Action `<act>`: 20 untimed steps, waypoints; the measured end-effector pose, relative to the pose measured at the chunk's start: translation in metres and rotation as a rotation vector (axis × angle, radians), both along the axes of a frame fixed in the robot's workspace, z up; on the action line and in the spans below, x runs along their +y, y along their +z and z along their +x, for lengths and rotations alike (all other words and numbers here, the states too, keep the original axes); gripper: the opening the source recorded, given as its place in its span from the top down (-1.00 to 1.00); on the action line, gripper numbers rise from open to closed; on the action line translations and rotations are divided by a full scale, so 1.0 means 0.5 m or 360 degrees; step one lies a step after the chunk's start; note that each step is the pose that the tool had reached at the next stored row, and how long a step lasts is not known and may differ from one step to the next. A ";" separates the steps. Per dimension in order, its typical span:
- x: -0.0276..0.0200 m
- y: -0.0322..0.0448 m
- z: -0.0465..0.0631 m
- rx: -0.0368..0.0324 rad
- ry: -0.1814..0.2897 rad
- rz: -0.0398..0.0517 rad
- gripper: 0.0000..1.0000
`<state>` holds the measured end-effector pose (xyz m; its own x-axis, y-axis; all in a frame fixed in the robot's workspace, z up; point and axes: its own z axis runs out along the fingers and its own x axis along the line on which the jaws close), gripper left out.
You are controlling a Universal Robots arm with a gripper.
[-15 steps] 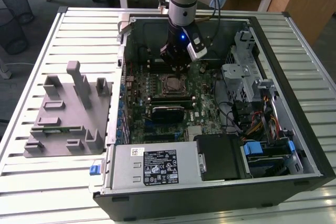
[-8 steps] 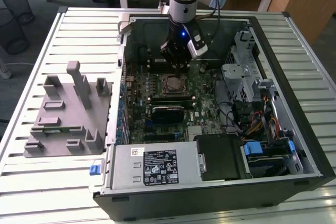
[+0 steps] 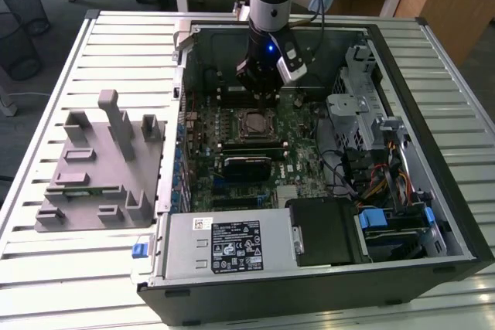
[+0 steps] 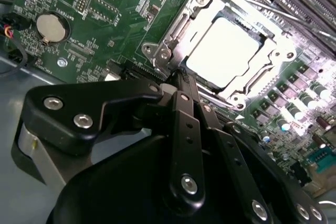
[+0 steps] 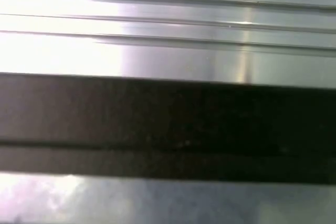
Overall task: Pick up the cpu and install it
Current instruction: 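Install the first cpu locking lever, then install the second cpu locking lever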
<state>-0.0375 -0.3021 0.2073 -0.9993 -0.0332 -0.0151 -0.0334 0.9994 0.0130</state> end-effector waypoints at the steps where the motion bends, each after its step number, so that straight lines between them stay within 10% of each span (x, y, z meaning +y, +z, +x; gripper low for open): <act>1: -0.0007 0.000 0.000 0.0000 0.0000 0.0000 0.79; 20: -0.0257 0.000 0.003 0.0000 0.0000 0.0010 0.79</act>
